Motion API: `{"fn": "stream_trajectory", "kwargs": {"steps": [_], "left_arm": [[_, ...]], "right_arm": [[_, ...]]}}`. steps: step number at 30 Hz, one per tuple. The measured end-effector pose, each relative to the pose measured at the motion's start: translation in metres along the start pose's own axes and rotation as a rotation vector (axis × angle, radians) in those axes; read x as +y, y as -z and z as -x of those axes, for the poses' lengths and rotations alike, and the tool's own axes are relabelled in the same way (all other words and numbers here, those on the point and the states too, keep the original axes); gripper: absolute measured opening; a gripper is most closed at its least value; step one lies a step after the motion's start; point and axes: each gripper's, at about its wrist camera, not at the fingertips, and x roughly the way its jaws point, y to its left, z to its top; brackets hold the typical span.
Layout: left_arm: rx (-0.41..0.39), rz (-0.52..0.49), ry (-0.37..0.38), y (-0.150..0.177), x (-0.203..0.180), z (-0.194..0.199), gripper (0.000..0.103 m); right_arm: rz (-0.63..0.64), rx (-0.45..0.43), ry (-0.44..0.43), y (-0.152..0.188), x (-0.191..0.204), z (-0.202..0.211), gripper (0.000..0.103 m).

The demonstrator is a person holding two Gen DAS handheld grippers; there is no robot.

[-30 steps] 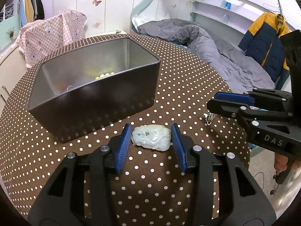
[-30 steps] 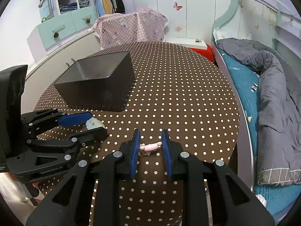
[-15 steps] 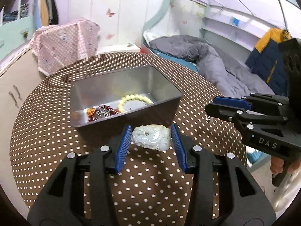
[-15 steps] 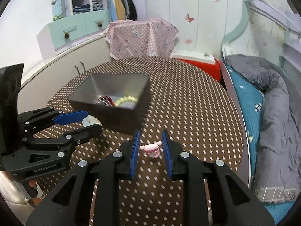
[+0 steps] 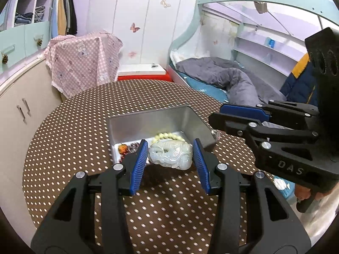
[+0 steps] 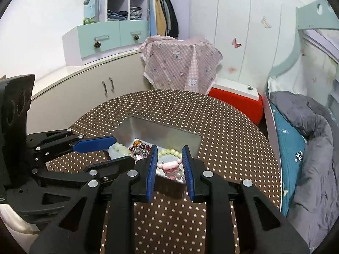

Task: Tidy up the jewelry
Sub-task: 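Carry the jade pendant and pink charm over the tin and lower them, then open both tools inside the tin to release the pieces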

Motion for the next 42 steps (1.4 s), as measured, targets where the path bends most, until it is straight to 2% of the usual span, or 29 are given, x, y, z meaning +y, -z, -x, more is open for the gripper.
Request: {"fn": "stream_trajectory", "kwargs": {"steps": [14, 18, 21, 23, 25, 37, 42], "left_arm": [[0.037, 0.042, -0.055, -0.002, 0.018, -0.024, 0.044], [0.017, 0.040, -0.065, -0.003, 0.018, -0.023, 0.044], [0.008, 0.039, -0.073, -0.005, 0.021, -0.022, 0.054], [0.006, 0.041, -0.085, -0.006, 0.024, -0.023, 0.060], [0.008, 0.048, -0.092, -0.006, 0.026, -0.023, 0.063], [0.026, 0.048, -0.113, -0.006, 0.028, -0.027, 0.068], [0.023, 0.060, -0.130, -0.005, 0.030, -0.023, 0.073]], "right_arm": [[-0.024, 0.059, -0.022, -0.002, -0.009, -0.031, 0.022], [-0.033, 0.070, -0.023, -0.002, -0.011, -0.036, 0.022], [-0.041, 0.072, -0.006, -0.003, -0.013, -0.038, 0.034], [-0.058, 0.070, 0.010, -0.004, -0.017, -0.038, 0.045], [-0.075, 0.067, 0.012, -0.003, -0.022, -0.037, 0.050], [-0.087, 0.069, 0.018, 0.002, -0.025, -0.035, 0.052], [-0.093, 0.065, 0.024, 0.003, -0.026, -0.031, 0.055]]}}
